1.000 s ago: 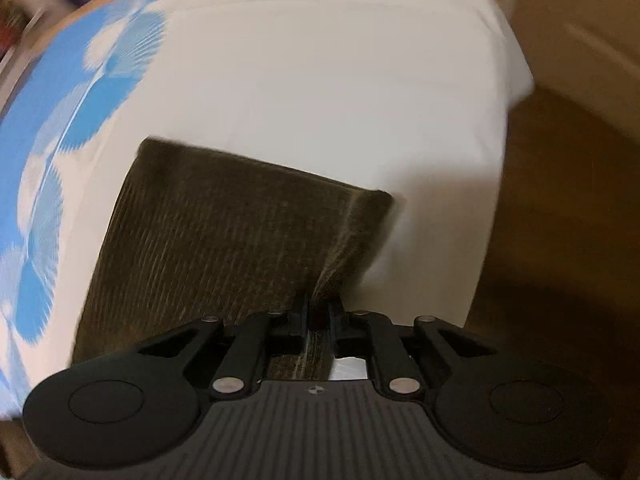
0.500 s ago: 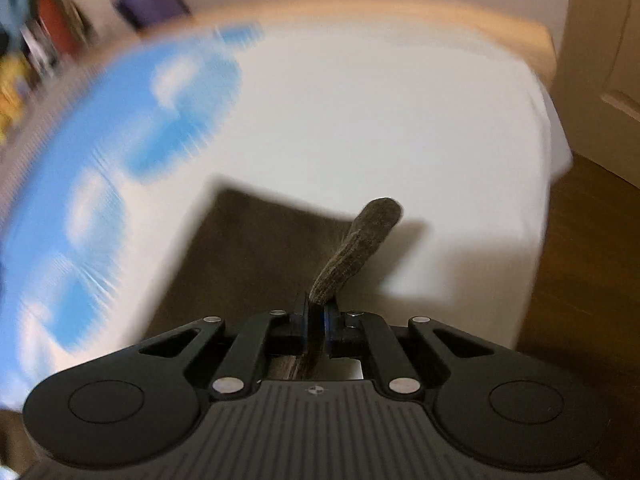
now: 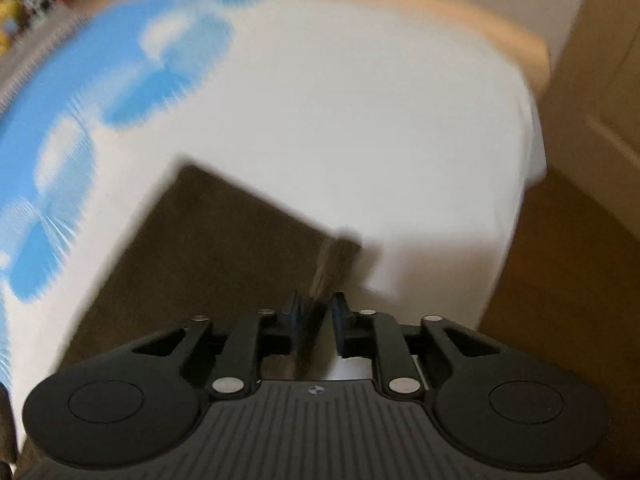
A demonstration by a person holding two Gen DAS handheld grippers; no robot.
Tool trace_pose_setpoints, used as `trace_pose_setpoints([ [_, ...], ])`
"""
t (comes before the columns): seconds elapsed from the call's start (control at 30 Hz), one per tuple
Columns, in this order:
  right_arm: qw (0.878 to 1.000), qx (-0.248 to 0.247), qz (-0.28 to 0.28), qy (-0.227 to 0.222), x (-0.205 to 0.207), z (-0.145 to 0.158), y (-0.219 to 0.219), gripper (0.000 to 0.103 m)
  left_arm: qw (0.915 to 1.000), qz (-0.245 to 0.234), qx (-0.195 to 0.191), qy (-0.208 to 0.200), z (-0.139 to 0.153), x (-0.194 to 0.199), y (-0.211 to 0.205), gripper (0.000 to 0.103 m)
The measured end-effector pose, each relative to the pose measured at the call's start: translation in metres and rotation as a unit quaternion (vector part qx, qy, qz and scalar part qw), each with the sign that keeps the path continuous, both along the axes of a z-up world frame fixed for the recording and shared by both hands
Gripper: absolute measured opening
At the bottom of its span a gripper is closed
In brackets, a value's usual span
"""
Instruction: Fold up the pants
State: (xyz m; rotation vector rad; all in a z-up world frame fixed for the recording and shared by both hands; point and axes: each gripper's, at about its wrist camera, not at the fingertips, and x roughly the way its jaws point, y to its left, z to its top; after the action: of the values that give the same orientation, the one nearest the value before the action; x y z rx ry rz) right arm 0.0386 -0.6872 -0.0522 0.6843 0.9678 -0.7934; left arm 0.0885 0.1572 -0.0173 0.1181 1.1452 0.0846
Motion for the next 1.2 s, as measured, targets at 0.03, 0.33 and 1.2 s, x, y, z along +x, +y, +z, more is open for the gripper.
trace_pose_setpoints([
  [0.03,1.0,-0.018,0.011,-0.018,0.001,0.009,0.007,0.023,0.9998,-0.011,-0.017,0.01,-0.004,0.004,-0.008,0.045],
  [0.33,0.986,-0.047,0.124,-0.096,0.031,0.033,0.047,0.027,0.9909,-0.078,0.052,0.096,-0.046,0.018,-0.055,0.051],
  [1.2,0.918,0.059,0.335,-0.204,0.168,0.059,0.259,0.02,0.9862,-0.046,-0.075,-0.141,0.05,0.164,-0.207,0.026],
])
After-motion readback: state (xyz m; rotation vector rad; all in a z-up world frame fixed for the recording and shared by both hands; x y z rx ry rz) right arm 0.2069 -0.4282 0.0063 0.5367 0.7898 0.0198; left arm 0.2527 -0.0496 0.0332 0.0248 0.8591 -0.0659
